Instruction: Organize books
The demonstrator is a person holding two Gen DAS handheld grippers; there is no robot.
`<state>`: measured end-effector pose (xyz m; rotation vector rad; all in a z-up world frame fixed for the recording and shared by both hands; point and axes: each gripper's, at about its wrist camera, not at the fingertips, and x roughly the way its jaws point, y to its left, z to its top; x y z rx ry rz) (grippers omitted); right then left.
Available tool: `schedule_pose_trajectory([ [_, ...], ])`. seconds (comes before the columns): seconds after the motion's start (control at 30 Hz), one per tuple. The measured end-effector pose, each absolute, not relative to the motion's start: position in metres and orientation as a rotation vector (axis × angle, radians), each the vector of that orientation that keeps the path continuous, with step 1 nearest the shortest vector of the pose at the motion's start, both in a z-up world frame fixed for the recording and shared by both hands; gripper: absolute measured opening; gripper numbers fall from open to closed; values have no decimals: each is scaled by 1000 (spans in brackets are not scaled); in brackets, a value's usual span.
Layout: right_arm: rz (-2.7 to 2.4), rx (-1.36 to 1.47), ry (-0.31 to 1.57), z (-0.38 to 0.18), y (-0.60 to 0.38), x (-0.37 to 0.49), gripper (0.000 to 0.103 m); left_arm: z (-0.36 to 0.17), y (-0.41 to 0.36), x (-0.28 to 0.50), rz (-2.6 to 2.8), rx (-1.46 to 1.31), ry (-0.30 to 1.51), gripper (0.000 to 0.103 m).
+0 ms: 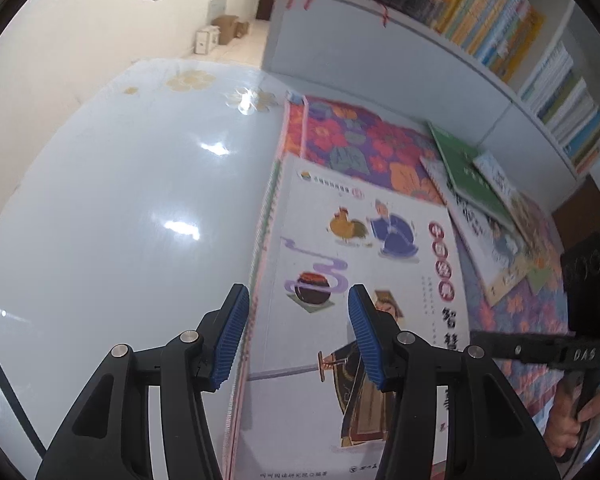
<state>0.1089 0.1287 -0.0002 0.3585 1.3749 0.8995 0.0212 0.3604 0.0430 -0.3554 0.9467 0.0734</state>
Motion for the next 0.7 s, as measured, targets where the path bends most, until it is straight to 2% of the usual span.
schedule_pose_trajectory([
  [0.33, 902, 434, 1333, 12, 81, 113, 21, 84, 328, 15, 111, -330, 854, 50],
  [0.7, 861, 532, 1254, 28, -28, 138, 21, 105, 234, 59, 6, -303, 846, 50],
])
